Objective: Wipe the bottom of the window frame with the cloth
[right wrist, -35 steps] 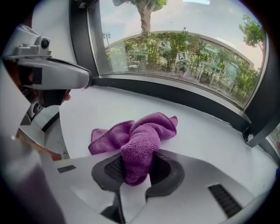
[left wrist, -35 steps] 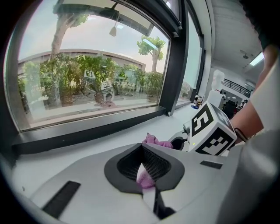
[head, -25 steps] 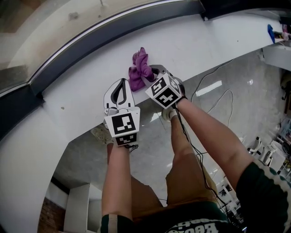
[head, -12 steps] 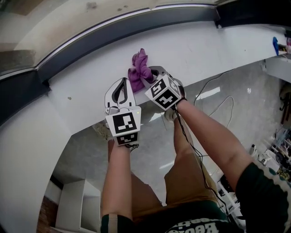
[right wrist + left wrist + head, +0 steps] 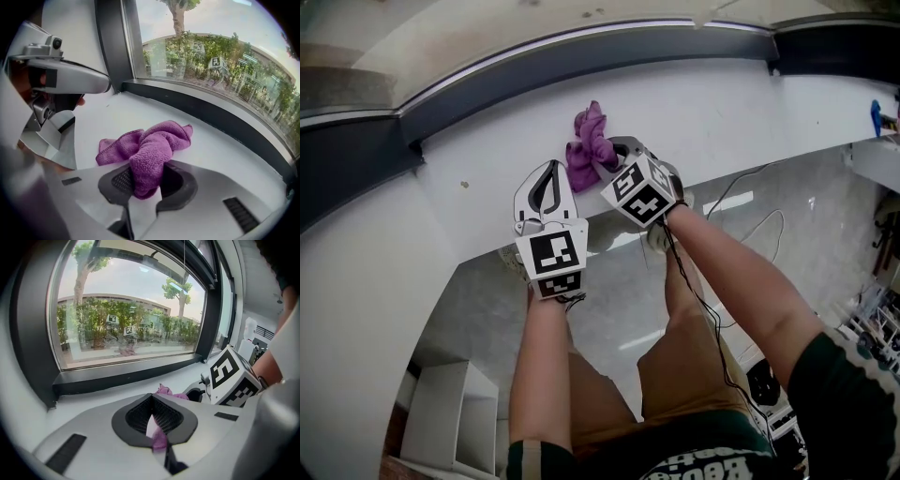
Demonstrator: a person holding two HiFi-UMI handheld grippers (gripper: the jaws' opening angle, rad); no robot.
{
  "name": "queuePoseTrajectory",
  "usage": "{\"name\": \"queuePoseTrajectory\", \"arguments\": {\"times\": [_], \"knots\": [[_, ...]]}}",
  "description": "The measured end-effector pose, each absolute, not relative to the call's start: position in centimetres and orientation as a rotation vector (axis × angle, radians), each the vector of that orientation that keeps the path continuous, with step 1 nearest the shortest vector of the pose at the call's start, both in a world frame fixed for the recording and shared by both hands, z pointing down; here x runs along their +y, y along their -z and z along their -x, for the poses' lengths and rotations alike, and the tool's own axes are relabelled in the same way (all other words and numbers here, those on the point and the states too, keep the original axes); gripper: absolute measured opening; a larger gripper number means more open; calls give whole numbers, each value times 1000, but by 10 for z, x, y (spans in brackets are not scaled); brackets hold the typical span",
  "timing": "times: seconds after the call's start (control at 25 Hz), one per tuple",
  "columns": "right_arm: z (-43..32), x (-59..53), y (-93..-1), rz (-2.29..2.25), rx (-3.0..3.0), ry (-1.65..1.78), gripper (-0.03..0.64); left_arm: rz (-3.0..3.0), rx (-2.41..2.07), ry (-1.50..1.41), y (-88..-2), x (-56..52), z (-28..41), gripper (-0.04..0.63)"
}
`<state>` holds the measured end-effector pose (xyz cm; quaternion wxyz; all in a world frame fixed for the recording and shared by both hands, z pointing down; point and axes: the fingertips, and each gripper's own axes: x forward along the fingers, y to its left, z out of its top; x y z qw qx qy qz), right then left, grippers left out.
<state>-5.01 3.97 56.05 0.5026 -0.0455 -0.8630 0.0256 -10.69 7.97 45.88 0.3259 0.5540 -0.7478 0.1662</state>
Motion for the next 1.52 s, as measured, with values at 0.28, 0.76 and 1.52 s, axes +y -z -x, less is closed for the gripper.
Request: {"name": "queuePoseTrajectory", "arguments": {"times": [0.28, 0.76, 1.52], "knots": [[74, 70, -560, 179, -2082, -40, 103, -1415, -1983, -436, -460, 102, 129, 6], [102, 122, -560, 311, -2059, 13, 103, -1330, -2017, -414, -462, 149, 156, 6], [166, 208, -559, 440, -2071, 25, 103, -1192, -2074, -376, -460, 232, 200, 6]]}}
